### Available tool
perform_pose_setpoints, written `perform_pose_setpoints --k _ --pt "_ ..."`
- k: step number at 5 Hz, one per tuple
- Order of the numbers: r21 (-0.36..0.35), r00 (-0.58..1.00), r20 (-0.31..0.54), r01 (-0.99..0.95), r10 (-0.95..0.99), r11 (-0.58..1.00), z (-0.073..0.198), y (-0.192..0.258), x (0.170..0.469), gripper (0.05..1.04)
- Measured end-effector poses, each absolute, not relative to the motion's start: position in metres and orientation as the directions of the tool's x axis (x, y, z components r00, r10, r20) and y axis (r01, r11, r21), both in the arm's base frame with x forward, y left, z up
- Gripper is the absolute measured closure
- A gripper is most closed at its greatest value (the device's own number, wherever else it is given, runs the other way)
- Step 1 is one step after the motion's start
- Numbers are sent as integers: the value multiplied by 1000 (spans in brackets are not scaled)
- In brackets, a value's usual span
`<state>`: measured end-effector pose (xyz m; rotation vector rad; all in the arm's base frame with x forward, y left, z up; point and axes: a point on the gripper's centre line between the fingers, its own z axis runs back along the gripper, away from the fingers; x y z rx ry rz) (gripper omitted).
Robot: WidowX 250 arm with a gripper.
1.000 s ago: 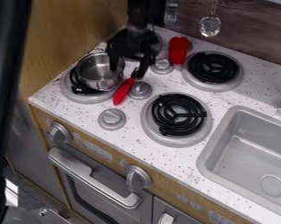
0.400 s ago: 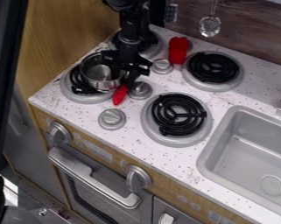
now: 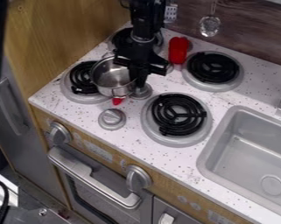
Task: Move the silver pot to the lower right burner
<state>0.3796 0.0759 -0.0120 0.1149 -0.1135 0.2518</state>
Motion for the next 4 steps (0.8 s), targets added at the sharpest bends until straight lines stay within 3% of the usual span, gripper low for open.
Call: perform_pose_setpoints --k 1,2,4 --pt "93 980 136 -162 149 982 -4 40 365 1013" --pt "116 992 111 -78 65 990 -23 16 343 1013" --pt "127 990 130 37 -54 991 -32 -28 343 1013"
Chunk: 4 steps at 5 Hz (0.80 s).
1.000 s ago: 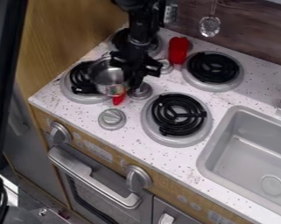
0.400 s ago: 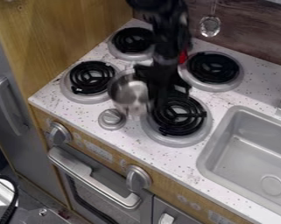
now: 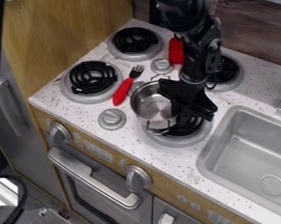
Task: Move the silver pot to the lower right burner
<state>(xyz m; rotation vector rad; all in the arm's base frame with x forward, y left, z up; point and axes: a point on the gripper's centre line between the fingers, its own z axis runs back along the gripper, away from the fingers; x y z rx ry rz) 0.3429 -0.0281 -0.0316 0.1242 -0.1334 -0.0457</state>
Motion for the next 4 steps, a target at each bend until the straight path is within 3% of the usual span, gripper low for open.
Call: perform_pose_setpoints --k 3,4 --pt "122 989 114 82 -96 989 -46 -48 346 1000" --pt "110 991 110 67 -79 992 -42 -49 340 851"
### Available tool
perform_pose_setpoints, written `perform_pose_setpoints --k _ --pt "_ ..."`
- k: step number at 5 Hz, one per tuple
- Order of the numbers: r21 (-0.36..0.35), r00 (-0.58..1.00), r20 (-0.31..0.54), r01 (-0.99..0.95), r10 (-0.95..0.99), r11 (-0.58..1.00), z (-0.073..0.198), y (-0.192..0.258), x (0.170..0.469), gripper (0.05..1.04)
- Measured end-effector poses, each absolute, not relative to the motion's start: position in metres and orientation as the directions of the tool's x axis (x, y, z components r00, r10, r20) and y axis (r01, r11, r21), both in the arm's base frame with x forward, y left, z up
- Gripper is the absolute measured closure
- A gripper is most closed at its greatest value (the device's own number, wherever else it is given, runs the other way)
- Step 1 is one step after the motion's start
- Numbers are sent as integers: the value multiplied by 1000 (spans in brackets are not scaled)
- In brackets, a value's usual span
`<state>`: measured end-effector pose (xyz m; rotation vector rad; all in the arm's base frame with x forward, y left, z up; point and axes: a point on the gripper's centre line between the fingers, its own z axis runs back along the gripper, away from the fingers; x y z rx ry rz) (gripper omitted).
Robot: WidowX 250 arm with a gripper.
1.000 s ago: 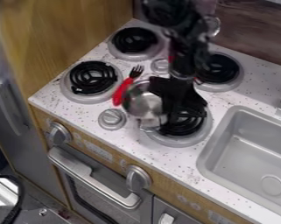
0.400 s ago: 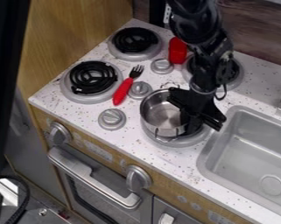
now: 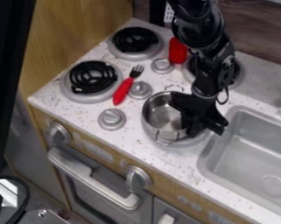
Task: Move the silver pot to the lower right burner
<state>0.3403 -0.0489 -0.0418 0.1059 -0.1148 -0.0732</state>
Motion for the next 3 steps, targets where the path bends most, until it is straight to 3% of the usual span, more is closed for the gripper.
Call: perform_pose_setpoints --k 1,2,3 --pt "141 987 162 -3 -20 990 -9 -40 332 582" --pt "107 987 160 -15 -3 994 12 -30 313 263" --pt "111 987 147 -77 60 991 15 -6 304 77"
